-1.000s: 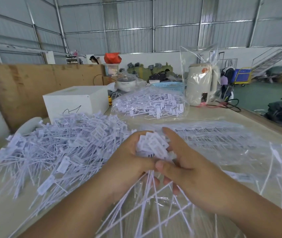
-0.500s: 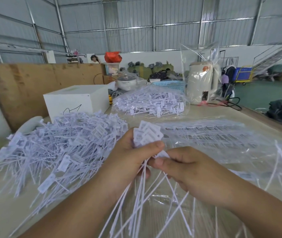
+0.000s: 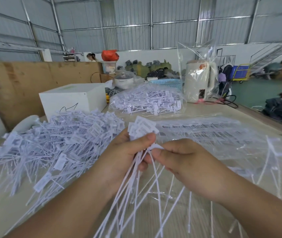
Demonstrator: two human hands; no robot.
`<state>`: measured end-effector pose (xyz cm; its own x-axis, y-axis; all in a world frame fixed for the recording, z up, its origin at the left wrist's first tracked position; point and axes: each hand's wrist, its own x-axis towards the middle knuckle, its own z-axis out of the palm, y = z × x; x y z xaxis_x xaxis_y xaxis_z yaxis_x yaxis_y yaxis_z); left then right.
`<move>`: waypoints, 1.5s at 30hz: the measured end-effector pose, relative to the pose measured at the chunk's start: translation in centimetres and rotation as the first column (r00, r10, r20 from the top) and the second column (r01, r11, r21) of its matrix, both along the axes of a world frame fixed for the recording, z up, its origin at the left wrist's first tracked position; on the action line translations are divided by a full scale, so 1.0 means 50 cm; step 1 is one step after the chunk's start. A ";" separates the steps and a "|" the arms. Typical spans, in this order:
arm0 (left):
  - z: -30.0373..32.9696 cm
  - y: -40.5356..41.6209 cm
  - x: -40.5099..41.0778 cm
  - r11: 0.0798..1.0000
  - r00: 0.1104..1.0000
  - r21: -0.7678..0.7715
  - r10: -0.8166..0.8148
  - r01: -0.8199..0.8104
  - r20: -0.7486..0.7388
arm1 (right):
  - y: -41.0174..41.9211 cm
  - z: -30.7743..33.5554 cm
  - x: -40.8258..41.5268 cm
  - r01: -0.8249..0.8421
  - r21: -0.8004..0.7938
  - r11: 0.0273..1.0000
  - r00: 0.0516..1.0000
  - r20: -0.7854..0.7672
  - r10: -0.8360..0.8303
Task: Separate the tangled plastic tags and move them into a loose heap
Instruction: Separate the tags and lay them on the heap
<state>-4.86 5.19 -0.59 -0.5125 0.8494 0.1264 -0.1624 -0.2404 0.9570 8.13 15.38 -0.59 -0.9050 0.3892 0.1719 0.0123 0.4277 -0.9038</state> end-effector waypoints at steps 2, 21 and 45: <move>0.005 -0.003 -0.003 1.000 1.000 0.000 -0.009 0.009 0.011 | -0.013 -0.007 -0.003 0.034 0.073 0.997 0.997 -0.077 -0.028; -0.005 -0.001 0.026 0.990 0.996 -0.139 -0.040 0.028 -0.083 | 0.042 0.001 0.014 -0.004 0.139 0.990 1.000 -0.012 0.006; 0.003 -0.002 0.031 0.996 0.977 0.046 0.070 -0.080 0.200 | -0.003 0.021 -0.008 0.422 -0.052 0.905 0.790 -0.468 -0.396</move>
